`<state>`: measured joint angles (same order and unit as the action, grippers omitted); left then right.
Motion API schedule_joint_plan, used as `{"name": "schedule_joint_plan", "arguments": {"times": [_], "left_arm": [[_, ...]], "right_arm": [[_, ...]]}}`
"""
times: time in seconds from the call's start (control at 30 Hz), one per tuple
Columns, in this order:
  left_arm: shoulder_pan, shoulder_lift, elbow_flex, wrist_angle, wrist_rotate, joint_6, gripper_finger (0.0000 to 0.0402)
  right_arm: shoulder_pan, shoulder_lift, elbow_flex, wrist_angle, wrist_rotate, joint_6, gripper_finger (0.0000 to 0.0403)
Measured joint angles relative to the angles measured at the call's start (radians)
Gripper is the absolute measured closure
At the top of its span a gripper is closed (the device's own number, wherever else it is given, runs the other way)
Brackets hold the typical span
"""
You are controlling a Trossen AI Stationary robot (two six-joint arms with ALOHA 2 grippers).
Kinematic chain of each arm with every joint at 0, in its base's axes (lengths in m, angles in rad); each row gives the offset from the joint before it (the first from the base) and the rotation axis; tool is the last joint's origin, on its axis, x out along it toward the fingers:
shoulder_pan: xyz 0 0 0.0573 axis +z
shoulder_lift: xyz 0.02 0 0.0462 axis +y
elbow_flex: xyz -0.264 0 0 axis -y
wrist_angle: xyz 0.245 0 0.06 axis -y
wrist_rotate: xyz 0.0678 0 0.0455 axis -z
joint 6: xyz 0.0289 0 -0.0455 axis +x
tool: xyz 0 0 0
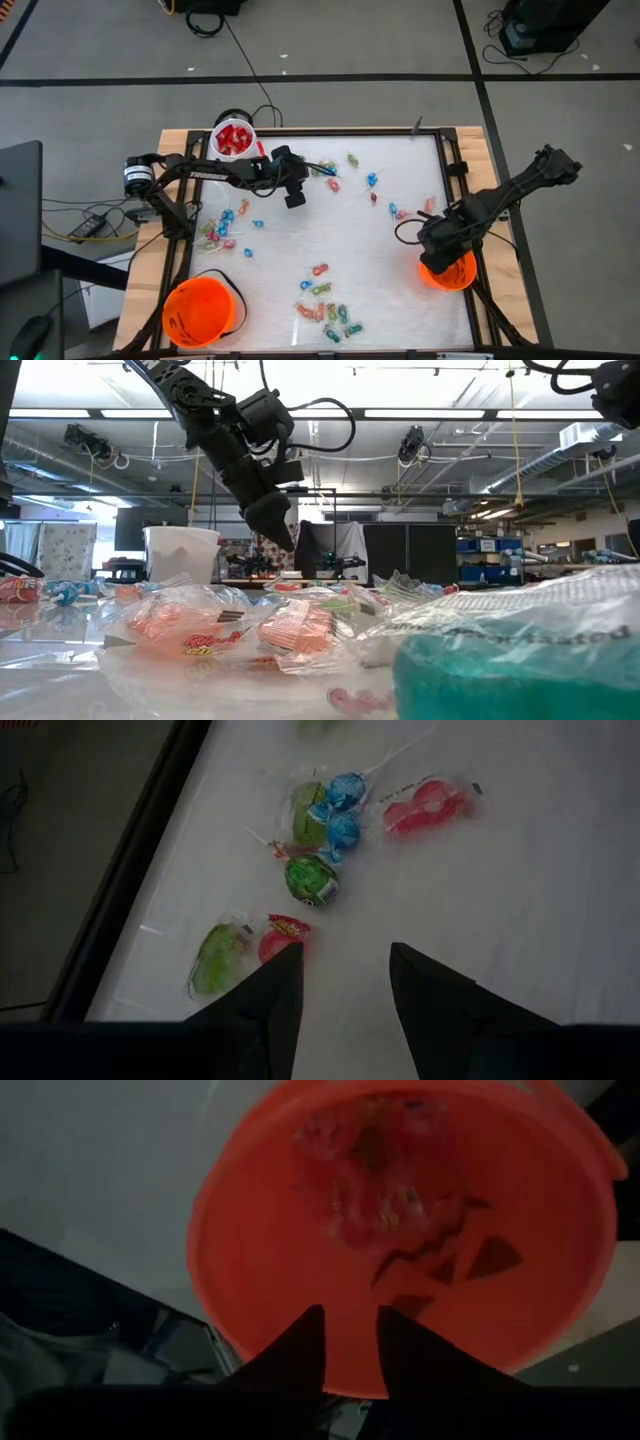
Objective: Sort candy by brand, put in halloween buckets
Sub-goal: Put the orange candy into the right orange bucket
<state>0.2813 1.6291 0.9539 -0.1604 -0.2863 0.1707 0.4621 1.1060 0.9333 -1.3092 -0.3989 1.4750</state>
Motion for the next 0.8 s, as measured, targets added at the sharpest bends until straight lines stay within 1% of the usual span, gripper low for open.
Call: {"name": "schedule_joint_plan", "arguments": {"times": [0.13, 0.23, 0.33, 0.53, 0.7, 0.8], "left_arm": [[0.000, 0.000, 0.000, 0.000, 0.003, 0.000, 0.0245], [0.001, 0.000, 0.000, 0.001, 0.087, -0.003, 0.0245], [0.000, 0.000, 0.000, 0.002, 0.158, -0.005, 0.0245], [0.007, 0.000, 0.001, 0.015, 0.165, 0.004, 0.0245], [0.014, 0.000, 0.001, 0.009, 0.164, 0.005, 0.0245], [0.013, 0.000, 0.001, -0.002, 0.164, 0.006, 0.0245]], "right_arm": [[-0.061, -0.023, 0.000, 0.004, 0.094, -0.075, 0.0276], [-0.125, -0.031, 0.000, 0.007, 0.200, -0.126, 0.0274], [-0.208, -0.029, 0.000, 0.018, 0.250, -0.190, 0.0275], [-0.390, -0.027, 0.000, 0.052, 0.404, -0.265, 0.0275], [-0.585, 0.016, -0.006, -0.045, 0.540, -0.337, 0.0275], [-0.699, 0.050, -0.047, -0.050, 0.564, -0.394, 0.0275]]}}
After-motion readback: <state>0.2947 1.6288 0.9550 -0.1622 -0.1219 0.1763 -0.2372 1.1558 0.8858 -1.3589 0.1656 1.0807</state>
